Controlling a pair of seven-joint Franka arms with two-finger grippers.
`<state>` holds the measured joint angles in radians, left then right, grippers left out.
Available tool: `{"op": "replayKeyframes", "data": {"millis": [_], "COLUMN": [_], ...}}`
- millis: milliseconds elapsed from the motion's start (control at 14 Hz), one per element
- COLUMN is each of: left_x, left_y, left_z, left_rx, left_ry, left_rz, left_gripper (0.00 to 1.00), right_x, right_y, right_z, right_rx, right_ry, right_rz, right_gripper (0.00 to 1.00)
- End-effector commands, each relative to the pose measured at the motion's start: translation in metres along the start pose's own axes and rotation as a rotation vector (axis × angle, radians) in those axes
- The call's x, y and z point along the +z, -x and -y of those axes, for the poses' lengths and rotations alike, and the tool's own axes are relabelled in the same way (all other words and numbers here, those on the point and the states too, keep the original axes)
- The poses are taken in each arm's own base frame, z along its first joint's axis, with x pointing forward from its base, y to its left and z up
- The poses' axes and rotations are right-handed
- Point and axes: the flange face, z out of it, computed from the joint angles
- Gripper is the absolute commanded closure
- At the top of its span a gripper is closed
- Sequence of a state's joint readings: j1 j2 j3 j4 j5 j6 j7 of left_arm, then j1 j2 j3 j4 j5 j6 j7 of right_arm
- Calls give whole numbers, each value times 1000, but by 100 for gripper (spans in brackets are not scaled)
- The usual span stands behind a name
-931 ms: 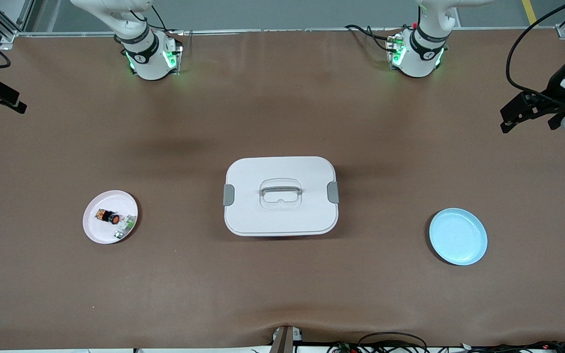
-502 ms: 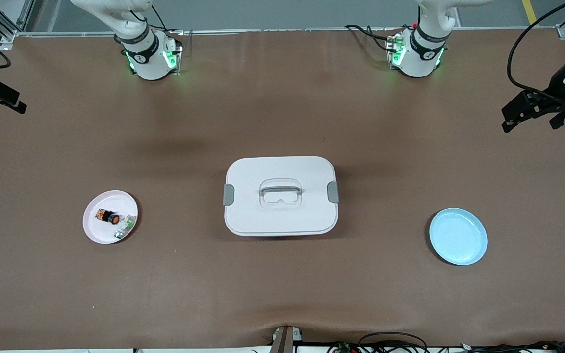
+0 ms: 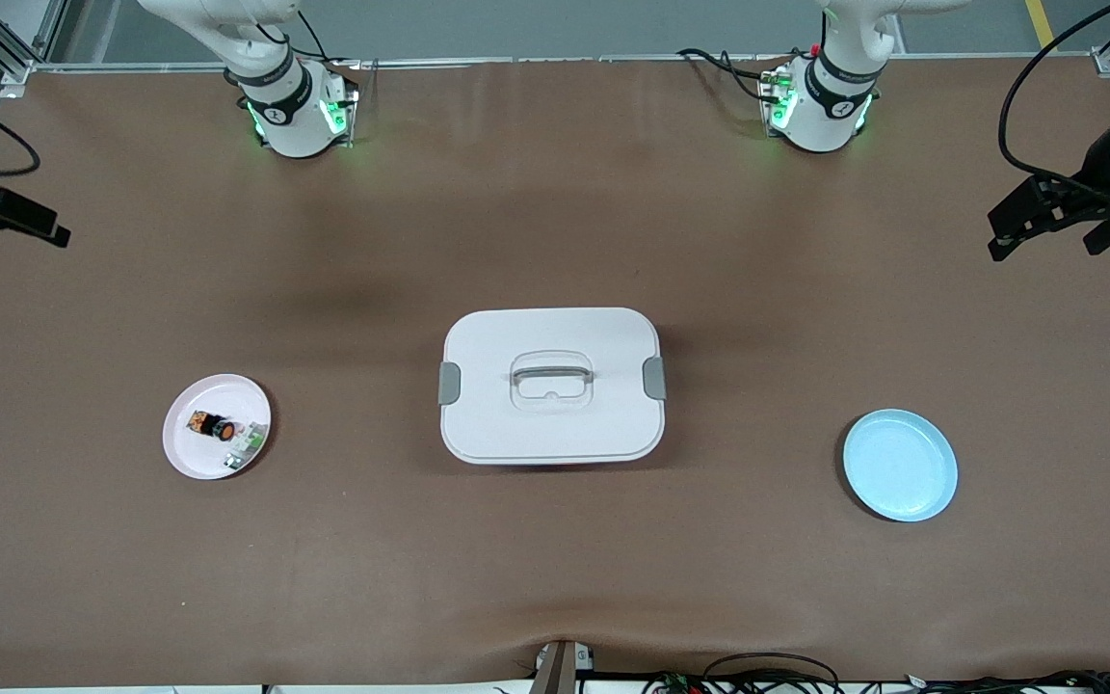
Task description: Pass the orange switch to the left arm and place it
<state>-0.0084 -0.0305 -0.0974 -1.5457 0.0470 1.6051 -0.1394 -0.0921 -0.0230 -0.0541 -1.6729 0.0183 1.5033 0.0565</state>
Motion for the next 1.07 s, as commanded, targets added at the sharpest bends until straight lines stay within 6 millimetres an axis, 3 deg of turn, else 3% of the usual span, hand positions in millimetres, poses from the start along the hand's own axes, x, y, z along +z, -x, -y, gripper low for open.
{"op": "replayKeyframes", "data": {"millis": [0, 215, 358, 860, 1003], "left_x": [-3, -1, -1, 5, 6], "left_y": [-4, -4, -2, -3, -4], "left_z": [0, 3, 3, 6, 7], "left_rx": [2, 4, 5, 9, 7], "left_ry": [-4, -6, -7, -12, -10], "left_rz": [8, 14, 26, 54, 54], "left_gripper": [0, 0, 0, 0, 0], "right_x": [28, 63, 97, 211, 227], "right_y": [-26, -55, -75, -111, -117], "right_z": [3, 13, 18, 10, 11], "right_rx": [142, 287, 365, 417, 466], "right_ry": [-2, 9, 9, -31, -64], "right_rz": [33, 34, 24, -86, -67], "right_gripper": [0, 0, 0, 0, 0]}}
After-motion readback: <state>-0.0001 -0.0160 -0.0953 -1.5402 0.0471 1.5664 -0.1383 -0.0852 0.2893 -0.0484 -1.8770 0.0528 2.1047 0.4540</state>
